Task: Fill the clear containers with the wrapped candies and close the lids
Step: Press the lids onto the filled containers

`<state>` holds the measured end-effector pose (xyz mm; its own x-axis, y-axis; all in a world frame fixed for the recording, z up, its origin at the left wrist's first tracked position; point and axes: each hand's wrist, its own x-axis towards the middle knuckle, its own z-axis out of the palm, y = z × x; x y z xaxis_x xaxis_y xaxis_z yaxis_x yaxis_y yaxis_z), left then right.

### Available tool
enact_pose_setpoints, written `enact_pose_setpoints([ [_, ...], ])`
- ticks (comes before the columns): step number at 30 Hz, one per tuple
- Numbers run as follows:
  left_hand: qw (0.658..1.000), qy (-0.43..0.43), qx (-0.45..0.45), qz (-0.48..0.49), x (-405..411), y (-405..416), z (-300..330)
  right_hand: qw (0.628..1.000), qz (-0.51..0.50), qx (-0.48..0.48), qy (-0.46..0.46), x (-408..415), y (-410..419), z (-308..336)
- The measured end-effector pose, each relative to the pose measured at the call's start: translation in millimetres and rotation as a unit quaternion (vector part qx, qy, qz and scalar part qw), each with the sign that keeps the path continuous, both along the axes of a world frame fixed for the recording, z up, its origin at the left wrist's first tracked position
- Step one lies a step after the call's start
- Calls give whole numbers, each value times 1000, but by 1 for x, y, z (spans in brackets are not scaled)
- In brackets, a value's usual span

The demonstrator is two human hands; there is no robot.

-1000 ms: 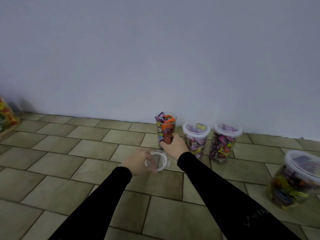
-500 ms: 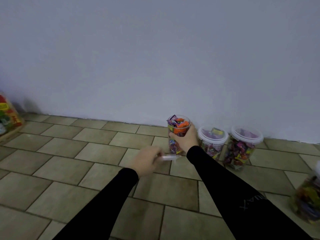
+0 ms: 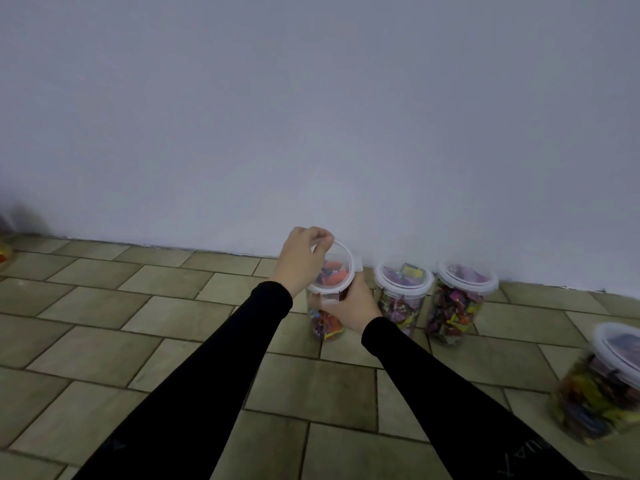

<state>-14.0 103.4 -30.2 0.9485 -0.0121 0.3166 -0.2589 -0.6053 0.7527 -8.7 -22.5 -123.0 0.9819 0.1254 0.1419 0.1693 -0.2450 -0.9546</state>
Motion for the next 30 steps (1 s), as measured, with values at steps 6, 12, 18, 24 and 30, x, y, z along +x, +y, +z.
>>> enact_pose_setpoints([
  [6, 996, 59, 49, 42, 16, -6, -13, 999, 38, -3, -8, -13, -8, 9],
  [12, 994, 78, 20, 69, 11, -13, -17, 1000, 20, -4, 2, -12, -8, 7],
  [18, 990, 71, 68, 105, 9, -18, -15, 1000, 23, -2, 3, -9, -7, 4],
  [24, 989, 87, 78, 91, 11, -19, -14, 1000, 27, -9, -2, -9, -6, 4],
  [30, 985, 51, 131, 95, 11, -16, -13, 1000, 23, 4, -5, -16, -8, 11],
])
